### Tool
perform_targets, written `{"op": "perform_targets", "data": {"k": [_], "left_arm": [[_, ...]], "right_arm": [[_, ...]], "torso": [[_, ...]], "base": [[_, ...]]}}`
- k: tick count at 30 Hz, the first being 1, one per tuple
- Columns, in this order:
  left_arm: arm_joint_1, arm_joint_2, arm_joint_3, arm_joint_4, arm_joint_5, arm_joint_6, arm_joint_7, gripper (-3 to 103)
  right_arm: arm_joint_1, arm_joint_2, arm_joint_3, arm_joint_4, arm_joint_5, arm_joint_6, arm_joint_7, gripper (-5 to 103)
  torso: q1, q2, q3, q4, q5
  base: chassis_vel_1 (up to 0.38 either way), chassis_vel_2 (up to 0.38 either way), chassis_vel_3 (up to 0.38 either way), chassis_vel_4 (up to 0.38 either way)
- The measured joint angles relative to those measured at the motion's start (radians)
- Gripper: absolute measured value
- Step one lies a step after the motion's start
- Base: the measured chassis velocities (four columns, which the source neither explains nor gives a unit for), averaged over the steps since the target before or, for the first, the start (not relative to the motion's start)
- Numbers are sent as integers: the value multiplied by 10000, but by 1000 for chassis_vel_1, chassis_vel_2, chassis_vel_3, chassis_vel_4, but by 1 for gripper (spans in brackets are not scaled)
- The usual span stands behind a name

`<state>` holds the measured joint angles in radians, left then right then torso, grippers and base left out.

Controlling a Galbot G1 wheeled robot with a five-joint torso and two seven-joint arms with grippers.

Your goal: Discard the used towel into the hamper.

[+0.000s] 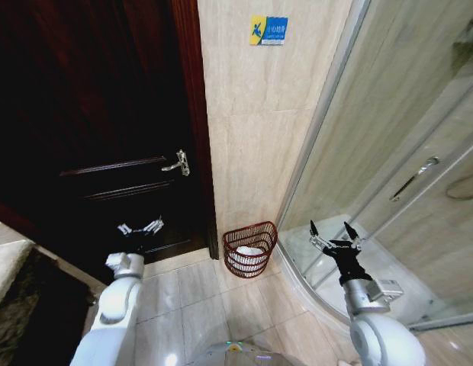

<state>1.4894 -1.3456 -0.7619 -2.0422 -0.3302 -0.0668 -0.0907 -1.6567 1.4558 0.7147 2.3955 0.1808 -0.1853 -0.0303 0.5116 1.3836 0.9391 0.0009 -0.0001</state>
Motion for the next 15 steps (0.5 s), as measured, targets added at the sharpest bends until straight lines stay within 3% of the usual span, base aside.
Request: {"op": "perform_targets", "data": {"k": [4, 15], "left_arm": [[397, -41, -113, -287, -443, -79, 38, 100], [418, -96, -177, -464, -398, -294, 253, 100]], "right_arm": [[105, -118, 23, 39, 116, -57, 0, 100], [401, -402, 5, 132, 351, -384, 123, 100]], "torso": [[1, -1, 0, 0, 1], [2, -2, 1, 0, 1]], "base": [[0, 0, 0, 0], [0, 0, 0, 0]]}}
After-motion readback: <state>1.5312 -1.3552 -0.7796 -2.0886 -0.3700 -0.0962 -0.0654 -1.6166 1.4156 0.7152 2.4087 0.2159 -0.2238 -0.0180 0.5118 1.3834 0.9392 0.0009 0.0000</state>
